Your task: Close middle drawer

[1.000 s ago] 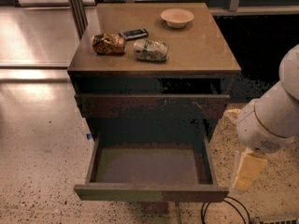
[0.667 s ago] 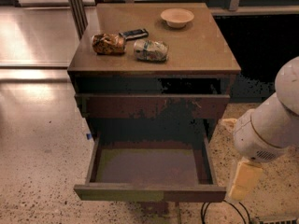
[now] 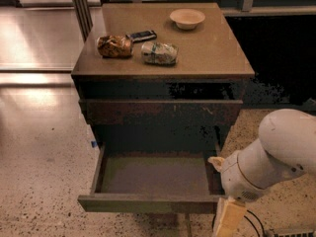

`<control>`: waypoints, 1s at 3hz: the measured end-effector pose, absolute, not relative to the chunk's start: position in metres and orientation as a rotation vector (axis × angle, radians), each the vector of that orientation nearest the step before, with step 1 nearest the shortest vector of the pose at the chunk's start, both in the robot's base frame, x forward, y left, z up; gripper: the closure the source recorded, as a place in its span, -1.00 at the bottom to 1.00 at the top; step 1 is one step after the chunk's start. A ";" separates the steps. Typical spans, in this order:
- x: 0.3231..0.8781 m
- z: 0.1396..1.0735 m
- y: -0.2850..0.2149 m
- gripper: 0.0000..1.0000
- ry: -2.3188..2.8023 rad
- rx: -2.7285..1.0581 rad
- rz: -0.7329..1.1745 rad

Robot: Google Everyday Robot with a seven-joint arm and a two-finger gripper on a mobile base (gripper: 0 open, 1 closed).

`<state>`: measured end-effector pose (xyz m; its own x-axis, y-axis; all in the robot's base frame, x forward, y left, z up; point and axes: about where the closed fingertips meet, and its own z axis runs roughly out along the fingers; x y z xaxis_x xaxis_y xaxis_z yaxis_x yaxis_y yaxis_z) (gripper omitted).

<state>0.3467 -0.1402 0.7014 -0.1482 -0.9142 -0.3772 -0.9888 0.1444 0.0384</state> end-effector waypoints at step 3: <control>0.307 0.626 -0.094 -1.00 2.143 -1.924 0.501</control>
Offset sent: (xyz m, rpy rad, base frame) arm -0.0602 0.0676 -0.1201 0.0072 0.1155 0.0731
